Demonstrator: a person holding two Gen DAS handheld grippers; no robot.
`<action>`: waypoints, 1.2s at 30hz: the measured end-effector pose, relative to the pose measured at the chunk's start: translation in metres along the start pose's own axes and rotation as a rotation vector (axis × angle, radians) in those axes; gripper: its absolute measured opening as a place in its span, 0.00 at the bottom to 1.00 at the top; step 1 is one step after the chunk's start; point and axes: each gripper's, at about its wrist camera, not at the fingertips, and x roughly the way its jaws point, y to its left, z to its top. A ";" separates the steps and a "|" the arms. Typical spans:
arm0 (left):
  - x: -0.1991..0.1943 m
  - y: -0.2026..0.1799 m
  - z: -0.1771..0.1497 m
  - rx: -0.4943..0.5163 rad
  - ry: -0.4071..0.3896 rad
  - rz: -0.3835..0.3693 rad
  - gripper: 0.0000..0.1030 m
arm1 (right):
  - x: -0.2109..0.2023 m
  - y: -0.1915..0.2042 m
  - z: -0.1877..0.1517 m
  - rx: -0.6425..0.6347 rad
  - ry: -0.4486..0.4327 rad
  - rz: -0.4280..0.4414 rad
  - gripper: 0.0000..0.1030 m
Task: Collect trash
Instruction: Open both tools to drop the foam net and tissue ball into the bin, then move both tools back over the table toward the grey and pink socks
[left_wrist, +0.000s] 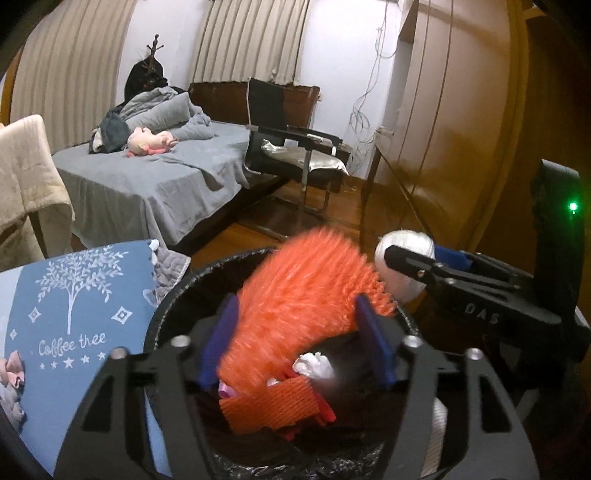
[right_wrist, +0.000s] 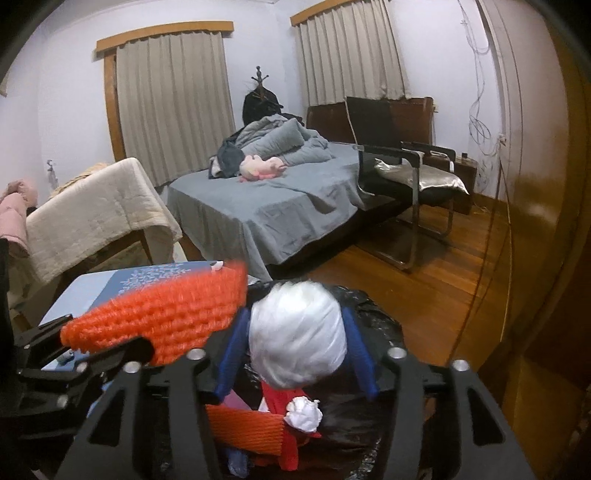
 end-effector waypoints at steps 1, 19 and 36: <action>0.000 0.002 -0.001 -0.003 0.002 0.003 0.69 | 0.000 -0.001 0.000 0.001 -0.001 -0.004 0.62; -0.067 0.089 -0.023 -0.085 -0.052 0.275 0.89 | 0.001 0.052 0.000 -0.020 -0.008 0.076 0.94; -0.142 0.197 -0.065 -0.214 -0.054 0.590 0.89 | 0.042 0.177 -0.016 -0.123 0.032 0.282 0.94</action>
